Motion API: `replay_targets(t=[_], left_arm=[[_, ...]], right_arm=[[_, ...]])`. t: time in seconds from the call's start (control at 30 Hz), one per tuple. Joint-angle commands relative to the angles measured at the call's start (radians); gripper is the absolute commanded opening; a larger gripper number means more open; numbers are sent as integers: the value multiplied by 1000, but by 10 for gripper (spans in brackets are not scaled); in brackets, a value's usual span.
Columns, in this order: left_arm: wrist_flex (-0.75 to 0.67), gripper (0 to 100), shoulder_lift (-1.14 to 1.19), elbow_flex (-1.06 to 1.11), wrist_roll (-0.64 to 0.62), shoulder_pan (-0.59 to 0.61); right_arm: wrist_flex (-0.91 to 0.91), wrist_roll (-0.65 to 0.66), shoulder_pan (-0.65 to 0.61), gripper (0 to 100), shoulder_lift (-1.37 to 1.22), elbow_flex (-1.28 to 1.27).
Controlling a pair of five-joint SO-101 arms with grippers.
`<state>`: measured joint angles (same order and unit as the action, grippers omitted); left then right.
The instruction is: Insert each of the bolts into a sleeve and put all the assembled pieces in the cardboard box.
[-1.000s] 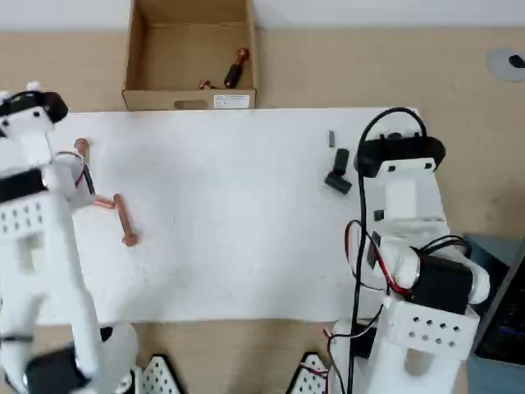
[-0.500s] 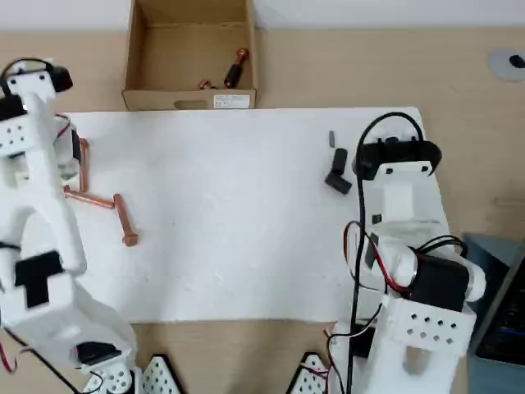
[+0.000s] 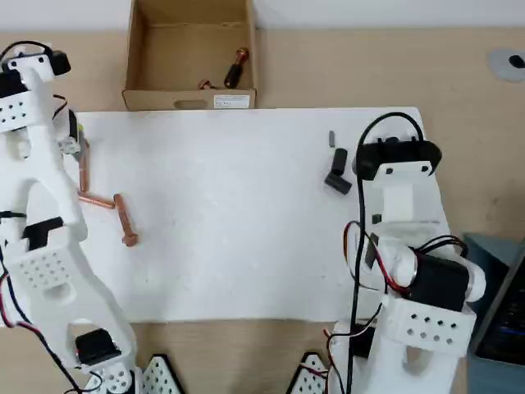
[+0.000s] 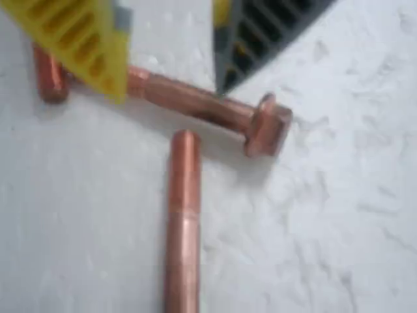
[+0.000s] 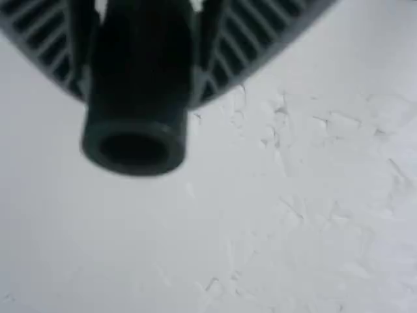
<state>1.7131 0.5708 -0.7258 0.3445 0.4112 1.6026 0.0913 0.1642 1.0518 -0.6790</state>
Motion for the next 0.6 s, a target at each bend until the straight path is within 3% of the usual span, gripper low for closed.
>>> replay_targets(t=[0.0, 0.57], left_arm=[[5, 114, 36, -97, 37, 9], [3, 112, 363, -408, 55, 18]], right_arm=[[-20, -5, 12, 10, 5, 4], [-20, -5, 12, 10, 5, 4]])
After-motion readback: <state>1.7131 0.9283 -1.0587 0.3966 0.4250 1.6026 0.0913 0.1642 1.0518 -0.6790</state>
